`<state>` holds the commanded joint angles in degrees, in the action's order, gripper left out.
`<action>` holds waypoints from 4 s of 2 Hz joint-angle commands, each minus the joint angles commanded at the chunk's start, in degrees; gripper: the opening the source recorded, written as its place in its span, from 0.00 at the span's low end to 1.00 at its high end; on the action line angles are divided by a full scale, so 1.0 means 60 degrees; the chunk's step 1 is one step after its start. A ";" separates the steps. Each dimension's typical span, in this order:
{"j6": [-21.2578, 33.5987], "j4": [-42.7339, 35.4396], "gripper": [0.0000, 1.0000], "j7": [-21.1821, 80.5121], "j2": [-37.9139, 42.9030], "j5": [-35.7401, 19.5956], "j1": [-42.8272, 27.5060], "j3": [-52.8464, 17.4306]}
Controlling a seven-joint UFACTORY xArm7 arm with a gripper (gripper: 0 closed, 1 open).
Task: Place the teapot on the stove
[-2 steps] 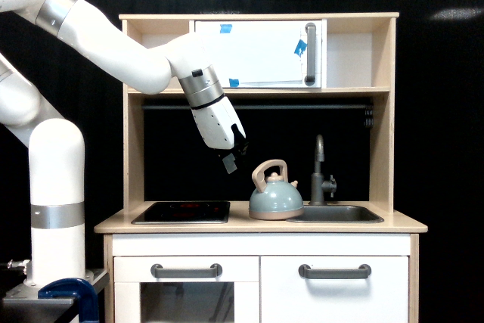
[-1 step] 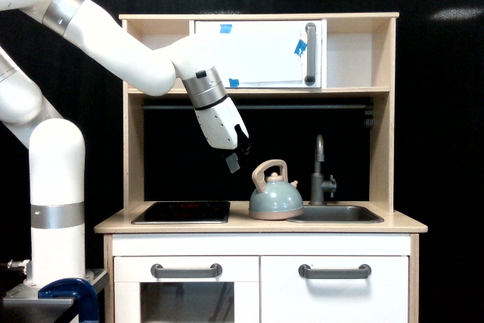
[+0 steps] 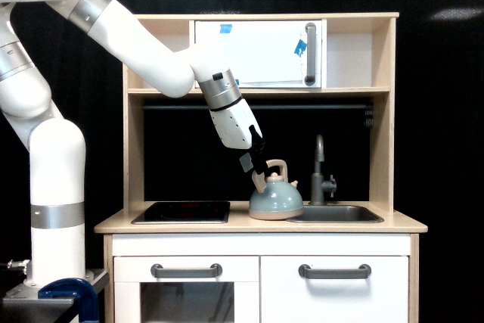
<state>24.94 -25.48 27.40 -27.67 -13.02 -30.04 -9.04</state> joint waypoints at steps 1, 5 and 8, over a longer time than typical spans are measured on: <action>-0.0512 -0.0348 1.00 -0.0206 0.0817 -0.0224 -0.0272 0.0214; 0.1992 0.1876 0.00 -0.2294 -0.4050 0.0332 0.0135 0.1939; 0.4918 0.3518 0.00 -0.3903 -0.8724 0.0073 -0.0728 0.3070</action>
<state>54.45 -4.37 3.99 -80.01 -12.59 -34.41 9.38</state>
